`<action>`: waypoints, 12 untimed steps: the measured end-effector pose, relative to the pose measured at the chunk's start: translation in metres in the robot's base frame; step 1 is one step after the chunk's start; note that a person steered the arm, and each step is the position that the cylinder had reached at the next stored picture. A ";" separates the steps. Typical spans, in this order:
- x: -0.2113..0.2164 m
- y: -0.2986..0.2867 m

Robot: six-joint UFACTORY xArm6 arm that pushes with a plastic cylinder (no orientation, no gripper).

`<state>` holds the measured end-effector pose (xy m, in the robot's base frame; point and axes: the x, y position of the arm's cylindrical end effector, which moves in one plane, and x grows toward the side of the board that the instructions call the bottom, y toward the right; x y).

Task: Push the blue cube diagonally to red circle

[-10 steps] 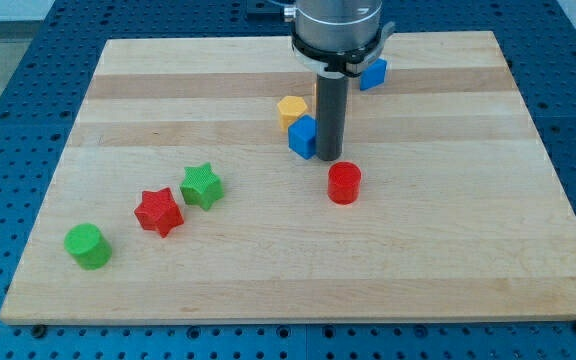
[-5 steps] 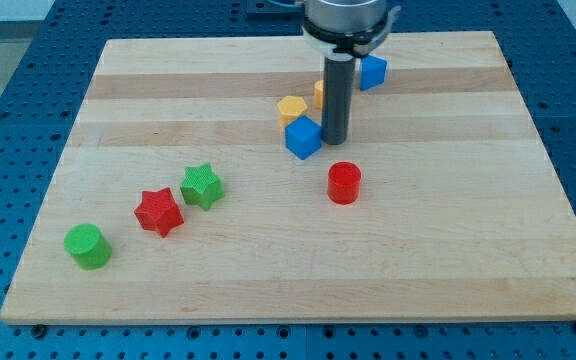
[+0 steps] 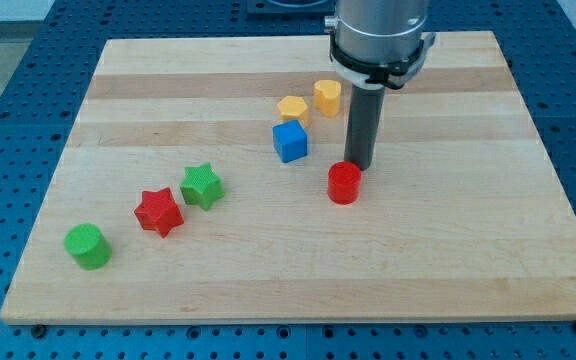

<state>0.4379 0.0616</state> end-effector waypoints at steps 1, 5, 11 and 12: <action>-0.008 -0.028; 0.000 -0.059; -0.040 -0.031; -0.040 -0.051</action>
